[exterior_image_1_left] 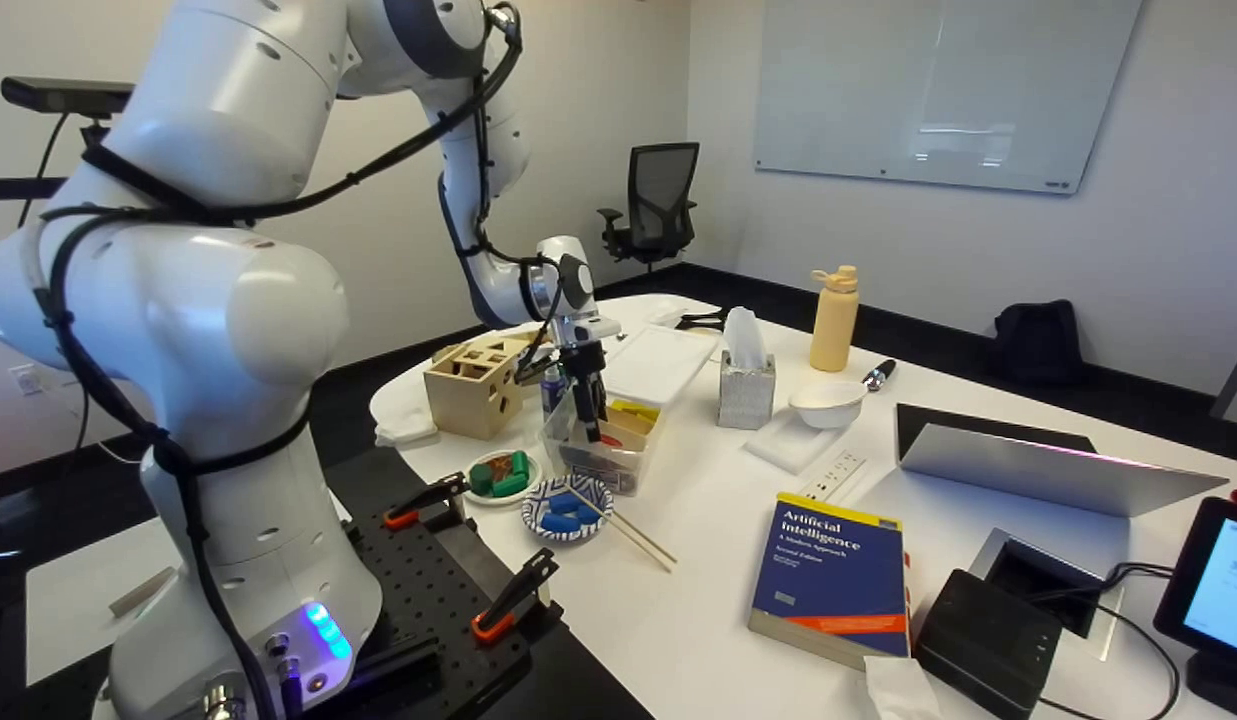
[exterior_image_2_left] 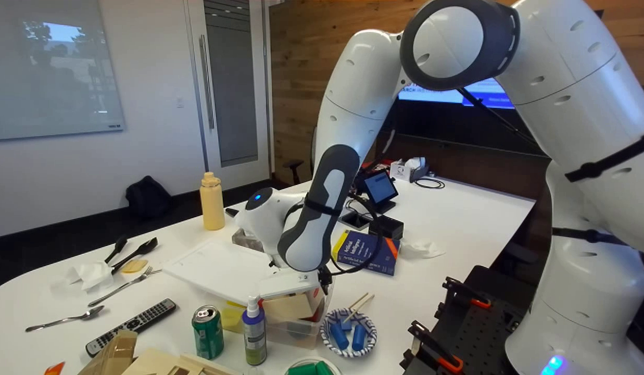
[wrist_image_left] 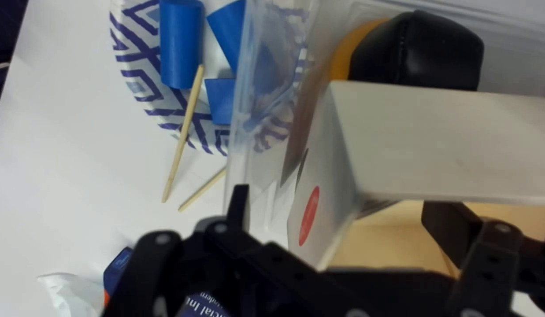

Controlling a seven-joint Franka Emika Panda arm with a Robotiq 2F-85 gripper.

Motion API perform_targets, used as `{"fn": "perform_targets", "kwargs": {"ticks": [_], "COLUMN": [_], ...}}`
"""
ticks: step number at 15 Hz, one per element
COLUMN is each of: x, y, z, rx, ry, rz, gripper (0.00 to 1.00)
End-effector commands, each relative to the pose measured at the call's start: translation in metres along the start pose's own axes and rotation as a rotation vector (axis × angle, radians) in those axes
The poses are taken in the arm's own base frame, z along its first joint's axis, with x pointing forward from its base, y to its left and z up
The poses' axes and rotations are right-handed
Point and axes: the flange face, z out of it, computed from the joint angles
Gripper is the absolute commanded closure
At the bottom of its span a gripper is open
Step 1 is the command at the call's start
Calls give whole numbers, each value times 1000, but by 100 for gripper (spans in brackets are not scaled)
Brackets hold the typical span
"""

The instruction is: Put the orange object and the box inside the container then close the lid

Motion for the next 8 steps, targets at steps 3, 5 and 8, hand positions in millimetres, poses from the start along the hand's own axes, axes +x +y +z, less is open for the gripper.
{"fn": "perform_targets", "kwargs": {"ticks": [3,5,8], "x": [-1,2,12], "y": [33,40,46], "z": [-35,-40,-47], "rx": [-17,17,99], "ry": [10,8,11], "rz": [9,17,35], "gripper": [0,0,0]}}
